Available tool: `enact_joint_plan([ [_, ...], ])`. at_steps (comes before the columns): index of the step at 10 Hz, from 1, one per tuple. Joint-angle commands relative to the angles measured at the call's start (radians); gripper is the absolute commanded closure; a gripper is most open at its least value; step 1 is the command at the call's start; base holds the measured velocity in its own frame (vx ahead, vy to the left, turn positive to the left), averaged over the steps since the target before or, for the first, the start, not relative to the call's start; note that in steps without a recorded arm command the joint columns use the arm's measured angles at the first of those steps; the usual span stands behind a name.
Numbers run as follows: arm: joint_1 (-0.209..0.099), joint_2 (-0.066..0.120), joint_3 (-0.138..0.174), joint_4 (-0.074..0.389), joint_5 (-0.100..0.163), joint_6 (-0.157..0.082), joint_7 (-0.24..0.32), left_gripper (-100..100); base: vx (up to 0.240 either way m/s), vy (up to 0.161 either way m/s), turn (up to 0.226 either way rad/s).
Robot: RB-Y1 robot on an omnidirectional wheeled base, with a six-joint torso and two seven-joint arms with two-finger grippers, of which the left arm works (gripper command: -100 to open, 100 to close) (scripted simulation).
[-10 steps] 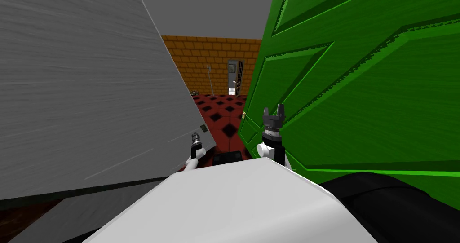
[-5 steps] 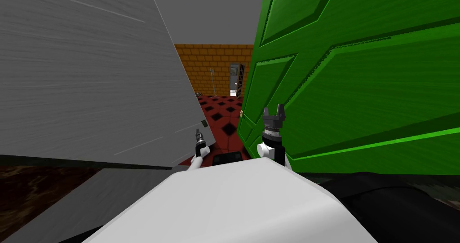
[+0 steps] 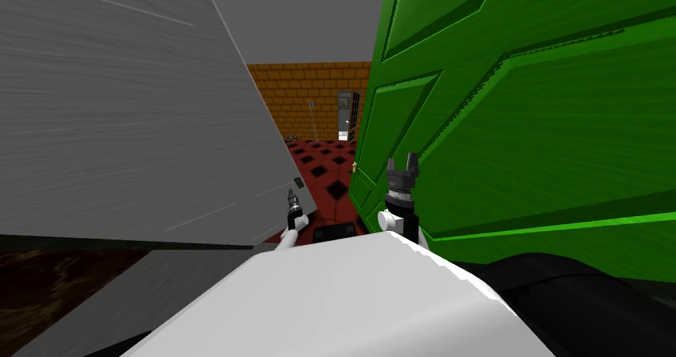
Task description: Push the door open
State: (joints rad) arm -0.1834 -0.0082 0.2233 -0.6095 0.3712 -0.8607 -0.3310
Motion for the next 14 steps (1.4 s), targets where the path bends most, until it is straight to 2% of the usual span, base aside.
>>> enact_joint_plan([
  [1, 0.002, 0.019, 0.0, 0.0, 0.0, -0.003, -0.001, -100, 0.095, 0.161, 0.007],
  [2, 0.003, 0.029, 0.001, 0.003, -0.001, -0.009, -0.002, -100, 0.159, 0.144, -0.008],
  [4, 0.004, 0.028, 0.002, 0.007, -0.001, -0.018, -0.004, -100, 0.187, 0.119, -0.012],
  [6, 0.005, 0.008, 0.003, 0.011, -0.001, -0.026, -0.006, -100, 0.228, 0.056, -0.025],
  [8, 0.005, -0.027, 0.003, 0.014, -0.001, -0.032, -0.007, -100, 0.177, -0.046, -0.017],
  [10, 0.01, -0.024, 0.005, 0.007, -0.001, -0.026, -0.01, -100, 0.088, -0.049, -0.023],
  [11, 0.01, -0.024, 0.005, 0.007, -0.001, -0.026, -0.01, 100, 0.0, 0.0, 0.0],
  [14, 0.01, -0.024, 0.005, 0.007, -0.001, -0.026, -0.01, 100, -0.012, 0.009, -0.009],
])
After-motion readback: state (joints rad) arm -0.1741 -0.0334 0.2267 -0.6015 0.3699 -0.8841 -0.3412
